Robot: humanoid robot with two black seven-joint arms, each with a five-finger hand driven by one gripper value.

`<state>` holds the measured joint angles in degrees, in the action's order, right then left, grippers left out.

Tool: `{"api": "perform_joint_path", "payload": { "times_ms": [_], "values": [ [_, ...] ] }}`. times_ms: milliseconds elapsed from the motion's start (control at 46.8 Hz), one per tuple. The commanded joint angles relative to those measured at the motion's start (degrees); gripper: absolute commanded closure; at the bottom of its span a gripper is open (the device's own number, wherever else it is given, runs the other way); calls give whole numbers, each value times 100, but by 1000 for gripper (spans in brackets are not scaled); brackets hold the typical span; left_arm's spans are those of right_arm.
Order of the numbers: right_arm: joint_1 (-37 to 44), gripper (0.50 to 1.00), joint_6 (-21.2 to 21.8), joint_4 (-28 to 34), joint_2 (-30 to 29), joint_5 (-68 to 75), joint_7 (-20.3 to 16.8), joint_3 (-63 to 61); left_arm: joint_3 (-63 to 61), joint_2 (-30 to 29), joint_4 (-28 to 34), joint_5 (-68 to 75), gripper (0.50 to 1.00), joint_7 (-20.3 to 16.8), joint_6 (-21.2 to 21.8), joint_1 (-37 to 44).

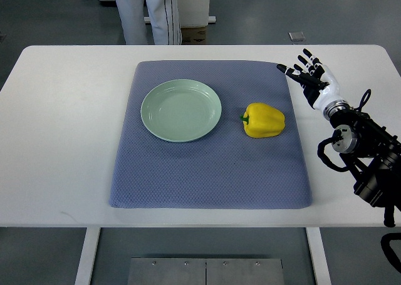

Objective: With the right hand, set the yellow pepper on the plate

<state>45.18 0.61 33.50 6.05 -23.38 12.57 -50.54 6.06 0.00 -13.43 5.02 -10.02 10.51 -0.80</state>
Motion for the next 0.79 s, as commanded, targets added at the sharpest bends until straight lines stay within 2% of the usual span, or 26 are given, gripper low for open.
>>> {"api": "perform_joint_path", "payload": {
  "times_ms": [0,769],
  "values": [
    [8,500,1,-2,-7,0,0,0,0,0,-2,-1,500,0,3,1],
    [-27,500,1,16,-51,0,9,0,0,0,-2,-1,500,0,-5,1]
  ]
}}
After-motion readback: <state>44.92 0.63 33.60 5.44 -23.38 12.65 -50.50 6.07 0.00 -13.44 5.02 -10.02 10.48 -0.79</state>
